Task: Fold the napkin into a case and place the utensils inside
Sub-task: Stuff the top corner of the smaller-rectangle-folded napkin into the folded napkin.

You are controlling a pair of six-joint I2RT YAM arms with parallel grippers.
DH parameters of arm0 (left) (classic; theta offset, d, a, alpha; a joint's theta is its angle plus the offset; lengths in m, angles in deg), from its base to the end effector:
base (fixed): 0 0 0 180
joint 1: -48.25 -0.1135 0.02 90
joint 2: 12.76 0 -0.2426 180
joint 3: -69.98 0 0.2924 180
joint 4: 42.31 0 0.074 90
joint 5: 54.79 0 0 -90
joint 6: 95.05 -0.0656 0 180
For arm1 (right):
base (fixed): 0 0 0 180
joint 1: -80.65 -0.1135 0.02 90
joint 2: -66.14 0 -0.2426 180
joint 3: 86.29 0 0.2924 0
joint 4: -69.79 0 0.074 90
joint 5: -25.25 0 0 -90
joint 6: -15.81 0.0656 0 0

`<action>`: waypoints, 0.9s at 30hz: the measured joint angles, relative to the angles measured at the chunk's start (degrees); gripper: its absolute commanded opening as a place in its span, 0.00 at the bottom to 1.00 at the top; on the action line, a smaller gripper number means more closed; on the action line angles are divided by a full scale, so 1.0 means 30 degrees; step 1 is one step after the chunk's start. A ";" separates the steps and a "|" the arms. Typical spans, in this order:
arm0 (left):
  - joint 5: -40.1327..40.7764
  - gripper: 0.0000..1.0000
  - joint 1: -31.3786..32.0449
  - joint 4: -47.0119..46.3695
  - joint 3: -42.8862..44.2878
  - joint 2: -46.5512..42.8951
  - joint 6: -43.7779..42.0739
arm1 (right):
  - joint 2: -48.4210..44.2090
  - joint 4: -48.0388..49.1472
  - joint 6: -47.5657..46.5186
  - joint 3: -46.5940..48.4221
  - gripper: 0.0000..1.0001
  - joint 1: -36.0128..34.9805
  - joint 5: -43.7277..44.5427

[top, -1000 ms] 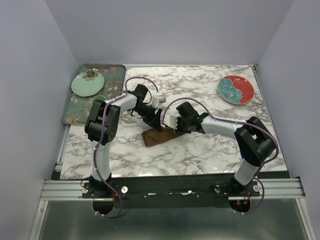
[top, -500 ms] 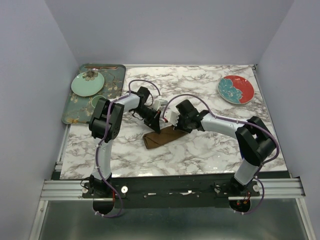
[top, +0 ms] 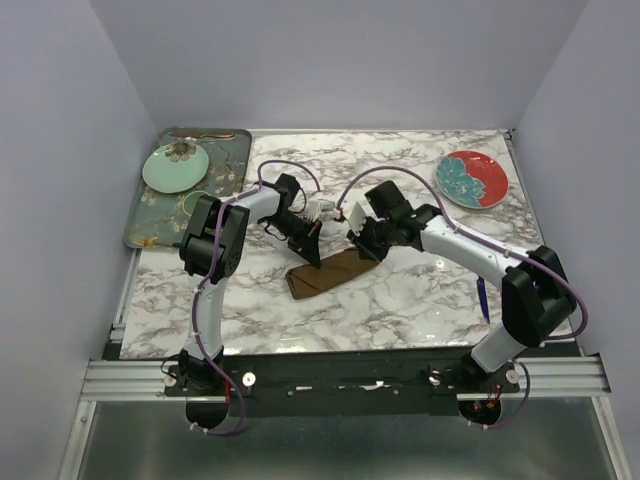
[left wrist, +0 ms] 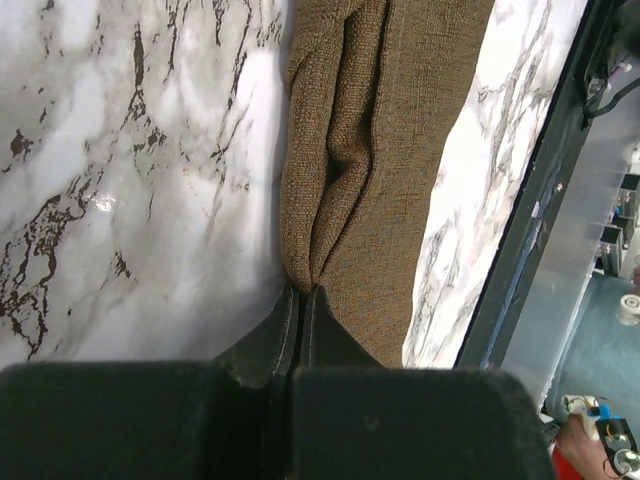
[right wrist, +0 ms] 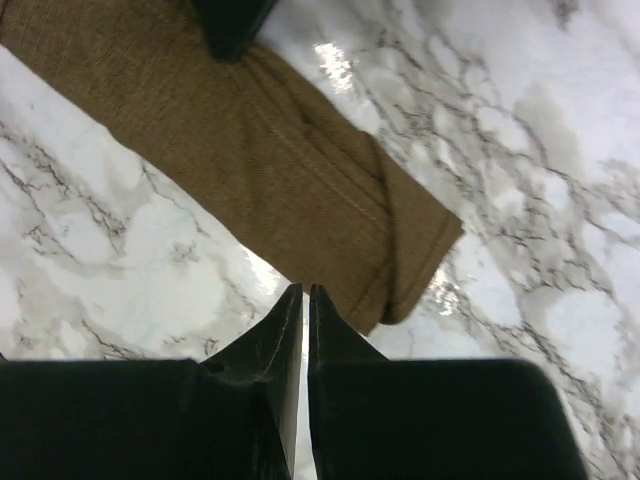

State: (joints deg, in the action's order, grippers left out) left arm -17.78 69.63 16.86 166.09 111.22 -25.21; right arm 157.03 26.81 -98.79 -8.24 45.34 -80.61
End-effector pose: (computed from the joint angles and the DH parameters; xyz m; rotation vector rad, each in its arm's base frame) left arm 0.3719 -0.2019 0.0646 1.0187 2.5851 -1.3856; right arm 0.3045 0.2377 0.1777 -1.3634 2.1477 0.4254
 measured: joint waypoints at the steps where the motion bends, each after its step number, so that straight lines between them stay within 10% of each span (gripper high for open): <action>1: -0.0007 0.00 0.0000 0.0029 0.0029 0.0007 0.0000 | 0.0240 0.0066 -0.0015 -0.0182 0.13 -0.0270 -0.0160; 13: -0.0058 0.00 0.0000 0.0568 0.0393 0.0262 -0.0423 | 0.4801 0.1275 0.0291 0.0539 0.14 -0.0991 0.1596; 27: 0.0109 0.00 0.0022 0.1246 0.0874 0.0452 -0.1217 | 0.2914 -0.0969 0.2033 0.1945 0.22 0.0117 0.0321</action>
State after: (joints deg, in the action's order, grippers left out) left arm -17.46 69.70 20.60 168.71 112.57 -28.86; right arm 165.77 23.90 -92.69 -2.40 45.69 -79.64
